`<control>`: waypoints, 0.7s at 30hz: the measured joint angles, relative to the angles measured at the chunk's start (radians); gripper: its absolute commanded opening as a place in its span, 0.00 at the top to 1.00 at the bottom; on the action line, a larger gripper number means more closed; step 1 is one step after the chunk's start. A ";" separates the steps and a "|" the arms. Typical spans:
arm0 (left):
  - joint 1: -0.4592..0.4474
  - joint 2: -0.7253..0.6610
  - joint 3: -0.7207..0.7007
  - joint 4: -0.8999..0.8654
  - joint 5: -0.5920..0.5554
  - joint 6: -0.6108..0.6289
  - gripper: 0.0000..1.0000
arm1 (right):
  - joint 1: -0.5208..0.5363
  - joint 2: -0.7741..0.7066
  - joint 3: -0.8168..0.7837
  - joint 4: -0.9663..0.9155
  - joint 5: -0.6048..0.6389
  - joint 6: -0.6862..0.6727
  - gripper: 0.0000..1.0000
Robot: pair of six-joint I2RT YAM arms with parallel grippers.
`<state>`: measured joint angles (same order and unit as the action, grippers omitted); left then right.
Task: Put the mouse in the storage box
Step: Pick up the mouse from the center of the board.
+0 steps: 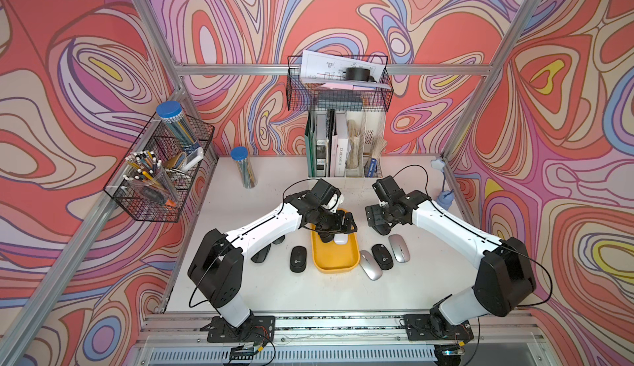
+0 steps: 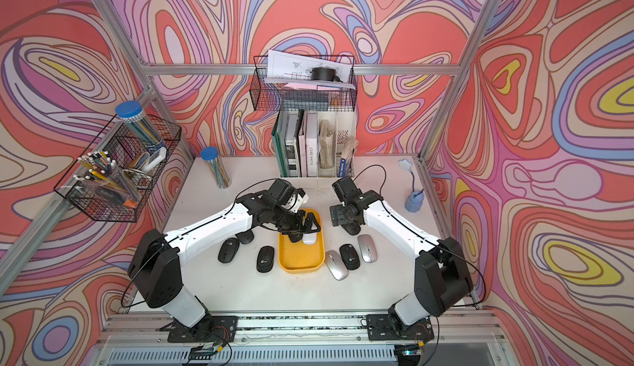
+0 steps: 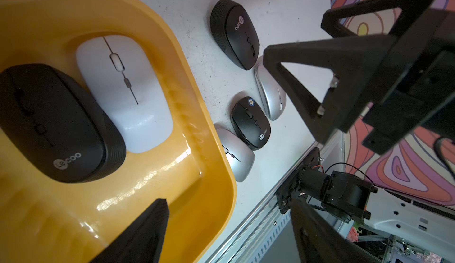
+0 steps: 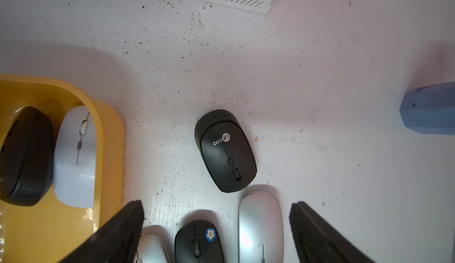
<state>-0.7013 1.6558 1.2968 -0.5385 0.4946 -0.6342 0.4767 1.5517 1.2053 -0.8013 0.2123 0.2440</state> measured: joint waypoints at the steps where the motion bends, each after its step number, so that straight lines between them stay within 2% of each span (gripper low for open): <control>1: 0.000 0.000 0.000 0.000 0.000 0.003 0.16 | -0.003 0.017 0.012 -0.005 -0.009 -0.013 0.04; 10: 0.003 -0.005 0.000 0.000 0.001 0.027 0.15 | -0.005 0.191 0.026 -0.023 -0.050 -0.076 0.04; 21: 0.030 -0.023 -0.019 0.014 0.027 0.040 0.16 | -0.030 0.335 0.060 -0.017 0.037 -0.093 0.04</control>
<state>-0.6716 1.6325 1.2774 -0.5247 0.5220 -0.5941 0.4465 1.8862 1.2648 -0.8181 0.2489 0.1505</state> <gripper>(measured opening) 0.845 0.965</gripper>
